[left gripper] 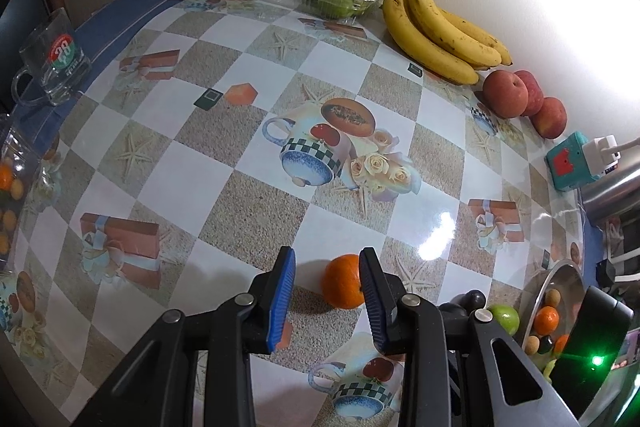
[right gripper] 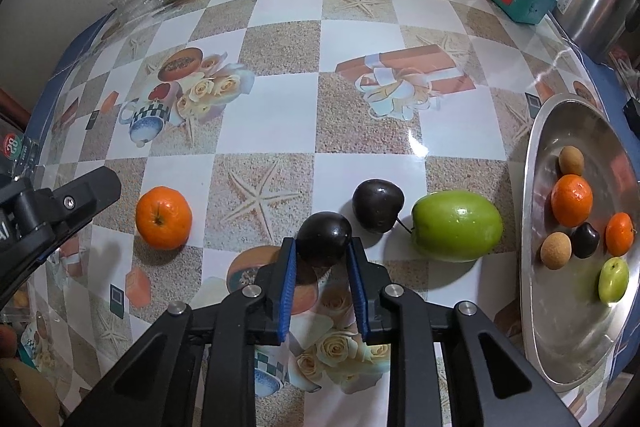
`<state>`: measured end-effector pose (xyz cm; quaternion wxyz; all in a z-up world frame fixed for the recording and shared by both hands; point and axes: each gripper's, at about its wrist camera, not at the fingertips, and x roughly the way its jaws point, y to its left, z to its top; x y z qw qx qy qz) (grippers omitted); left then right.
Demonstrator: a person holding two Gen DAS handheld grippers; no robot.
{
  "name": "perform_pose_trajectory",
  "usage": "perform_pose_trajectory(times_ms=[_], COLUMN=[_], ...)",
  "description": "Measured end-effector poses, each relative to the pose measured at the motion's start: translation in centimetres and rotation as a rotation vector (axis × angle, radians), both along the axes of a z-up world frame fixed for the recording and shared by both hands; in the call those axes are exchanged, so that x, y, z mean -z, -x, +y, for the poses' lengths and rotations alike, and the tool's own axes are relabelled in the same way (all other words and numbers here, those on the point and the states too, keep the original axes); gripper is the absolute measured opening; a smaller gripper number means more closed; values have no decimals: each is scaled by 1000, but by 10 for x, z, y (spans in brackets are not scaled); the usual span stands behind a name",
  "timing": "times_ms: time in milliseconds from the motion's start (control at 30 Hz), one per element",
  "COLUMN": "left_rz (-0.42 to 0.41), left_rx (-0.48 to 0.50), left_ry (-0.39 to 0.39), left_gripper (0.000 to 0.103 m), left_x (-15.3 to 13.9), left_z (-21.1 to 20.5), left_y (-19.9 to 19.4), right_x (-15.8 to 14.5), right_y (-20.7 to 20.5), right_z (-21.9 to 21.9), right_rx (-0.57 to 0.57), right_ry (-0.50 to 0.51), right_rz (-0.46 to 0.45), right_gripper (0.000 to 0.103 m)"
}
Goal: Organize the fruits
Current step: 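Lift the dark plum with the right tool while the left tool regrasps the orange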
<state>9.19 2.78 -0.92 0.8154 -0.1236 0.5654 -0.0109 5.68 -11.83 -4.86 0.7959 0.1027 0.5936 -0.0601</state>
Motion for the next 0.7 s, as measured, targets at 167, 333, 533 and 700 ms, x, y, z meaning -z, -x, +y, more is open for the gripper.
perform_pose_trajectory(times_ms=[167,333,533,700], left_rz=[25,50,71,89], left_rx=[-21,-25,17,47], left_ry=[41,53,44,19], left_gripper=[37,38,54,54], left_x=[6,14,21,28], left_z=[8,11,0,-8], left_y=[-4,-7,-11,-14], right_x=[0,0,-1,-1], right_y=[1,1,2,3], right_z=[-5,-6,-8,-9], right_rx=[8,11,12,12], right_ry=[-21,-36,-48,-52], right_rz=[-3,-4,-4,-4], right_gripper=[26,26,26,26])
